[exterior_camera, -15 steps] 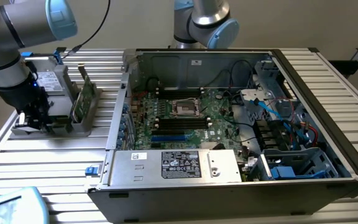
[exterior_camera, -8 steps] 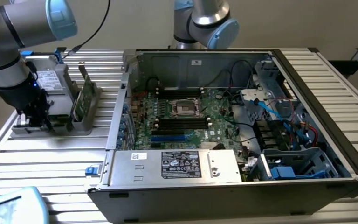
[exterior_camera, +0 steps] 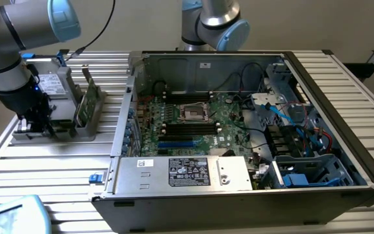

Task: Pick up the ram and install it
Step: 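Pick up the ram and move it above insertion slot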

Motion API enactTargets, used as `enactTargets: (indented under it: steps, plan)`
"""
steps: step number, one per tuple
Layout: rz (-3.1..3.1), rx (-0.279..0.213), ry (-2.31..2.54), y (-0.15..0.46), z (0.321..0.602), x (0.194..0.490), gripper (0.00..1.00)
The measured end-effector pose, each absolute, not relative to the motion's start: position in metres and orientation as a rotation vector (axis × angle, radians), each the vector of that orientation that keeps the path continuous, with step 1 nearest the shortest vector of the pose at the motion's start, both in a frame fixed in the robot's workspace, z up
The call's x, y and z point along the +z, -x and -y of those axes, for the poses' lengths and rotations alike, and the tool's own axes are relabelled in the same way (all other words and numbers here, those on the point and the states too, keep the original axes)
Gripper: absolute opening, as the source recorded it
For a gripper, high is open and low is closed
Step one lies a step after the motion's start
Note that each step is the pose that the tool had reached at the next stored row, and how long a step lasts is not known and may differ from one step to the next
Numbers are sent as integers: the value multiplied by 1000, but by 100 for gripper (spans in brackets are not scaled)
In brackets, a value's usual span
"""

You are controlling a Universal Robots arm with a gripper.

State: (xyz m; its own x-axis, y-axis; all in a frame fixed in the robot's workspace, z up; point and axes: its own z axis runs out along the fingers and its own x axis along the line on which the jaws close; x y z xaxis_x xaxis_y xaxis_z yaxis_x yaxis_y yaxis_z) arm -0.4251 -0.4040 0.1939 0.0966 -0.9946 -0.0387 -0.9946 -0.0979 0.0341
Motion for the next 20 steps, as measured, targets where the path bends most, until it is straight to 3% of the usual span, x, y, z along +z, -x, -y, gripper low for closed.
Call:
enactTargets:
  steps: [20]
  plan:
    - [-2109, 81, 2325, 425, 404, 205, 14]
